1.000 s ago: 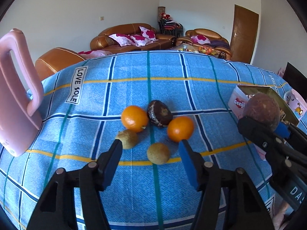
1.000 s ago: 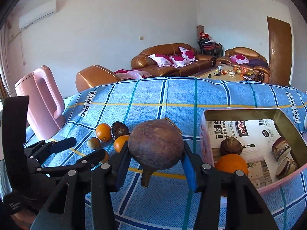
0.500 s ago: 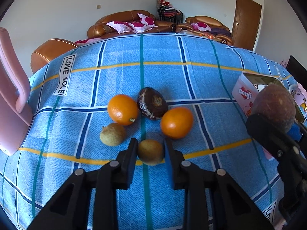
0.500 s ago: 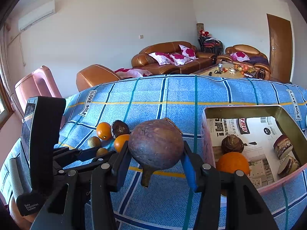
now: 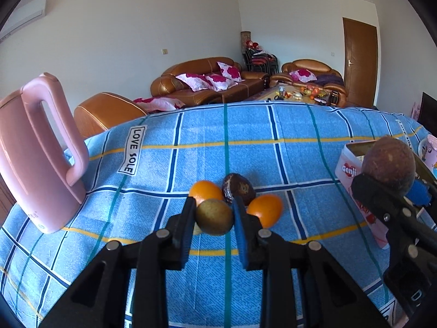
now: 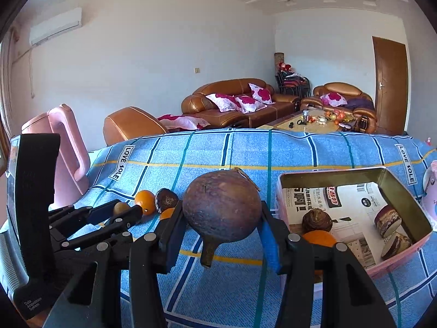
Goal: Organize fruits
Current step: 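Carry the beet into the pink tin with the right tool while the left tool drops the kiwi in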
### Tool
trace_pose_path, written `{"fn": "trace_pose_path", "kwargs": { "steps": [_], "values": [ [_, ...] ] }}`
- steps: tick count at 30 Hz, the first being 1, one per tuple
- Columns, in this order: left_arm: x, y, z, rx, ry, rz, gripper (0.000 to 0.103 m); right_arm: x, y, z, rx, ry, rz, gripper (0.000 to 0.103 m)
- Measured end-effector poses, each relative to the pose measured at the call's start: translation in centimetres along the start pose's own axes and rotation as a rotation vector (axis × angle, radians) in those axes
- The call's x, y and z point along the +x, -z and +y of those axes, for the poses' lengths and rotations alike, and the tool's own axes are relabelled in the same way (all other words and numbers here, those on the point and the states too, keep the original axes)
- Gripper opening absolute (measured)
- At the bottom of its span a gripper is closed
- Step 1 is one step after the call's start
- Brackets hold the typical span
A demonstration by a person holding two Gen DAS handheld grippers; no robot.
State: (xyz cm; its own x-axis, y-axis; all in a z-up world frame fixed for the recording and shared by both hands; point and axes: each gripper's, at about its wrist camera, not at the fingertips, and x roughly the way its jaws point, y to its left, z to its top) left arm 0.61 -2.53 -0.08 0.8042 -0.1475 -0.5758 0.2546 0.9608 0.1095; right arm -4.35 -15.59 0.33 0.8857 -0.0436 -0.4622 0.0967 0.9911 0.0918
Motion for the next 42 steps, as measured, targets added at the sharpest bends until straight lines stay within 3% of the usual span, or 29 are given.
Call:
{"fn": "trace_pose_path", "kwargs": {
  "steps": [12,27,42],
  "values": [
    [-0.7,-0.2,-0.4,-0.001,-0.062,-0.056,0.028,-0.7,0.1,-0.3,-0.011,0.027,-0.010,0.052],
    [-1.9,0.5,-1.7,-0.020,-0.077,-0.071,0.028,-1.6,0.5,-1.0,-0.020,0.044,-0.004,0.052],
    [-2.8,0.9,-3.6,-0.057,-0.022,-0.075,0.028,-2.9,0.8,-2.0,-0.044,0.085,-0.022,0.053]
  ]
}}
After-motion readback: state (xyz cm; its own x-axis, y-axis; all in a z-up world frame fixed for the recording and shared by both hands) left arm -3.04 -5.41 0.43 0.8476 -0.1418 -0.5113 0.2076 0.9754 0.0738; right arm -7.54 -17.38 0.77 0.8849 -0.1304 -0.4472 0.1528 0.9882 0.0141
